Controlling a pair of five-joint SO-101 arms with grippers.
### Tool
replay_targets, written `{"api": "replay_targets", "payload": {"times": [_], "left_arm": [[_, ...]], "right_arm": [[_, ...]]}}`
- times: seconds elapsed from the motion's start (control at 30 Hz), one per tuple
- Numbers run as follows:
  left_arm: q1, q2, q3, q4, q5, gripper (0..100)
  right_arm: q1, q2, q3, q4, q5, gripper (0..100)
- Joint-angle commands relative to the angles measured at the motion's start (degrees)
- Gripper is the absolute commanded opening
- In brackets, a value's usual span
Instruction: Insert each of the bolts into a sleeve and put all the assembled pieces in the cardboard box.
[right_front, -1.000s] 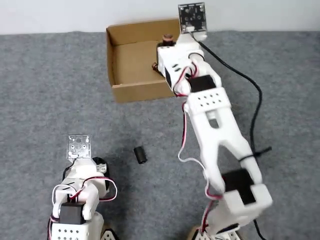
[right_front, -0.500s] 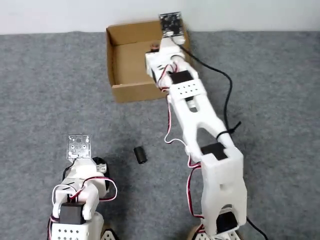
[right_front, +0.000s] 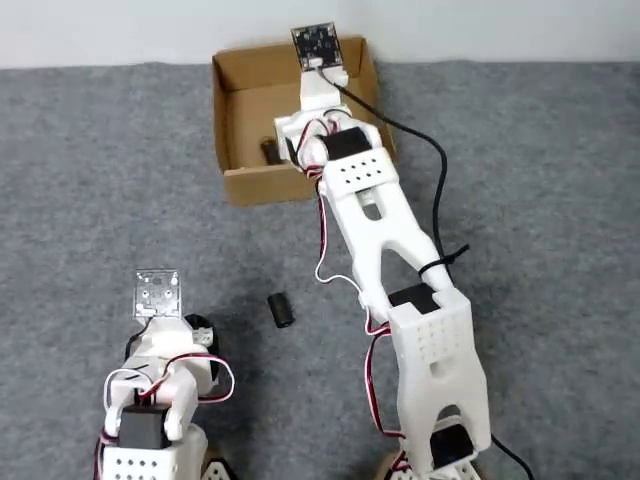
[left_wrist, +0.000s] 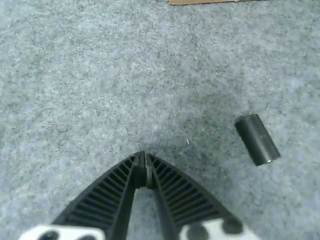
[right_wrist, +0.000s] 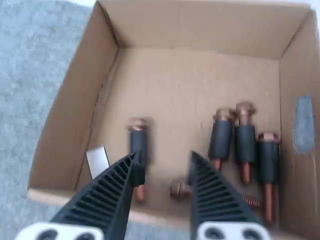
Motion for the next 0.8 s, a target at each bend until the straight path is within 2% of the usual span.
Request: {"api": "replay_targets", "payload": {"times": [0.0, 0.27, 0.6, 0.77], "left_arm": [[-0.18, 0.09, -0.31, 0.09, -0.53, 1], [-0.18, 0.09, -0.31, 0.09, -0.53, 1], [-0.18, 0.09, -0.31, 0.09, -0.53, 1], [-0.18, 0.09, -0.31, 0.09, -0.53, 1]], "right_arm": [[-0.13, -5.58, -3.43, 5.85, -0.53, 0.9], [2.07, -13.32, -3.43, 20.53, -1.05, 0.9], [5.41, -23.52, -3.43, 50.77, -1.05, 0.9], [9.36, -30.37, 2.81, 51.91, -0.88, 0.9]]}}
